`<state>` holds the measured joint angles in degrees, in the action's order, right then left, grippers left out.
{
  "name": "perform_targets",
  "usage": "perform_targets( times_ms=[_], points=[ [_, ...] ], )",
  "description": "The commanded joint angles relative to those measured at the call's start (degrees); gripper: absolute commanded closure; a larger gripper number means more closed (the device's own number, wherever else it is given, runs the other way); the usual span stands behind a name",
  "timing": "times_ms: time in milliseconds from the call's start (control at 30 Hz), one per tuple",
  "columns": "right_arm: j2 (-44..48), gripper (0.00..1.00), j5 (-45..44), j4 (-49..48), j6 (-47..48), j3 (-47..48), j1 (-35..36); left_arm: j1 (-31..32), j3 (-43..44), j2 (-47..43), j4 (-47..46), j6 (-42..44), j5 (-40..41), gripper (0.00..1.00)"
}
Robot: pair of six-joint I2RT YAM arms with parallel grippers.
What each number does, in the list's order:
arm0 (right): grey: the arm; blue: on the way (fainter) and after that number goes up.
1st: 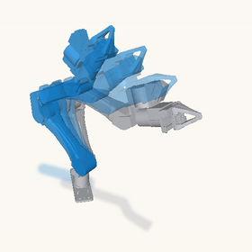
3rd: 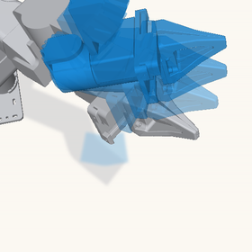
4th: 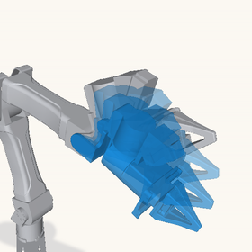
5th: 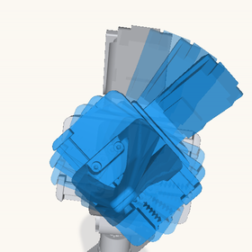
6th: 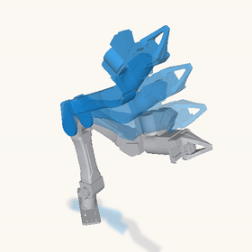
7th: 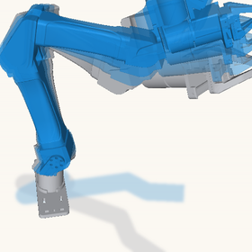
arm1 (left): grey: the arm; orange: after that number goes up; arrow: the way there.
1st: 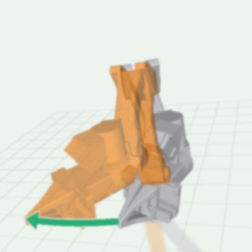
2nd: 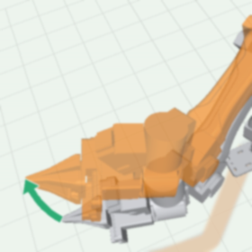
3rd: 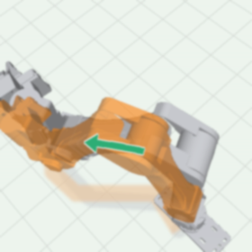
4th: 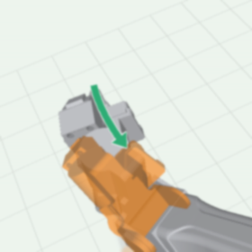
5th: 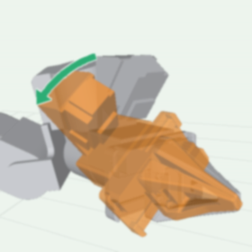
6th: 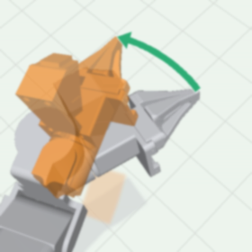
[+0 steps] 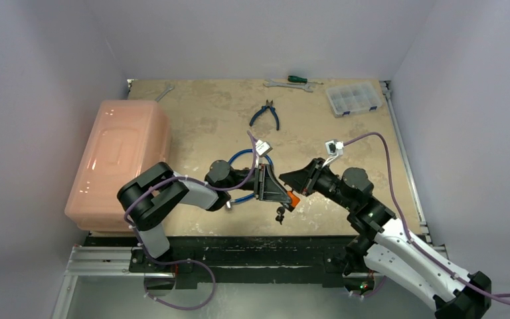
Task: Unlock with the key
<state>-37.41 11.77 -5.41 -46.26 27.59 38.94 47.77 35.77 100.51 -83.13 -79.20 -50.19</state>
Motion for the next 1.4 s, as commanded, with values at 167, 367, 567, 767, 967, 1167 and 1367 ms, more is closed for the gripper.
perform_targets(
  times_ms=[167, 367, 567, 767, 967, 1167, 1367],
  points=[
    [-1.4, 0.74, 4.1, -2.0, 2.9, -0.7, 0.2, -1.3, 0.4, -0.1, -14.3, -2.4, 2.2, 1.00],
    [-1.8, 0.89, 5.2, -2.5, 2.6, -1.0, 0.2, -1.6, 0.1, -0.1, -14.0, -2.4, 2.6, 0.98],
    [-0.3, 1.00, 2.3, 0.1, 1.9, -0.4, 0.2, -2.1, -1.5, -0.6, -14.8, -2.1, 3.4, 0.70],
    [2.2, 1.00, -3.1, 4.1, 0.5, 1.2, 0.3, -2.6, -4.8, -2.7, -10.4, 1.6, 3.3, 0.22],
    [3.2, 1.00, -9.6, 7.5, -0.6, 1.5, 0.3, -2.7, -9.5, -6.0, -2.3, 6.9, 3.3, 0.14],
    [1.7, 1.00, -19.3, 11.1, -3.6, 1.5, 0.2, -2.6, -9.2, -20.3, 33.7, 24.9, 10.3, 0.11],
    [-7.4, 1.00, -25.4, 14.1, -6.7, 1.7, -1.2, -2.4, 1.5, -36.2, 85.0, 43.5, 32.2, 0.11]
  ],
)
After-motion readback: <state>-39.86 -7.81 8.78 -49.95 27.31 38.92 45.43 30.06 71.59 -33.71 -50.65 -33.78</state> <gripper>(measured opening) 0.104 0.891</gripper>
